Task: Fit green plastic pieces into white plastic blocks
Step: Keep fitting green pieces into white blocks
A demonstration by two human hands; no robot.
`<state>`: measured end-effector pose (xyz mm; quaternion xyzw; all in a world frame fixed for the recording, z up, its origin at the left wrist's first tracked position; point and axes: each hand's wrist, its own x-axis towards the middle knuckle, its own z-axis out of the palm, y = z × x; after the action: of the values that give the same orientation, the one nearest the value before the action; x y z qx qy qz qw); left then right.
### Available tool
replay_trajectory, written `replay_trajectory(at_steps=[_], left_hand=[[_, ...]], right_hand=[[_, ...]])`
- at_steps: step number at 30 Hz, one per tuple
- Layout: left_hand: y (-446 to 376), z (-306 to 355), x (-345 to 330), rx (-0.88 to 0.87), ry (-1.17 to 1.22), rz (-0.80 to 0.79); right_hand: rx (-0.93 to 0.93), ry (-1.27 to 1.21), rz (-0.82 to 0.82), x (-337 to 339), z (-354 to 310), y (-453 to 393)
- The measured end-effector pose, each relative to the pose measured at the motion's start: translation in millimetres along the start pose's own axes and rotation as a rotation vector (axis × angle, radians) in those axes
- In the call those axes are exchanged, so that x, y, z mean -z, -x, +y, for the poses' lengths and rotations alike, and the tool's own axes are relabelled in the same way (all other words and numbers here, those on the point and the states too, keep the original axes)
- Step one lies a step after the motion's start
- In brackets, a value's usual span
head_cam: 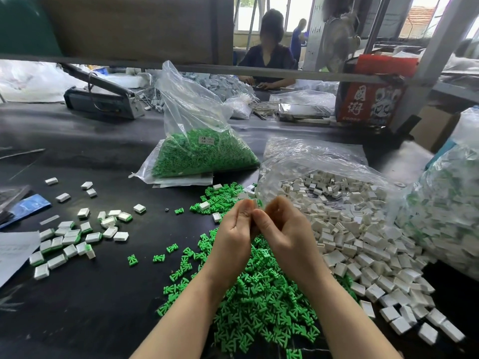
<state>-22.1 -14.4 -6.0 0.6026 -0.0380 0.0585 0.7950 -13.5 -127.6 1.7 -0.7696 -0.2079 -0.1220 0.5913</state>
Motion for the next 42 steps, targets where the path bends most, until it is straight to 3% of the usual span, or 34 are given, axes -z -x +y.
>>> replay_trajectory(at_steps=[5, 8, 13, 17, 36, 42], left_hand=[[1, 3, -1, -0.028, 0.081, -0.068], [-1, 3, 2, -0.065, 0.003, -0.070], [-3, 3, 6, -0.180, -0.127, -0.017], [-4, 6, 9, -0.237, -0.100, 0.091], [-2, 15, 11, -0.235, -0.078, 0.134], [0, 16, 10, -0.268, -0.081, 0.148]], right_hand=[[0.042, -0.099, 0.102, 0, -2, -1], [0.050, -0.121, 0.131, 0, -2, -1], [0.081, -0.081, 0.178, 1, -1, -1], [0.132, 0.052, 0.221, 2, 0, -3], [0.169, 0.090, 0.215, -1, -2, -2], [0.084, -0.047, 0.138, -1, -4, -1]])
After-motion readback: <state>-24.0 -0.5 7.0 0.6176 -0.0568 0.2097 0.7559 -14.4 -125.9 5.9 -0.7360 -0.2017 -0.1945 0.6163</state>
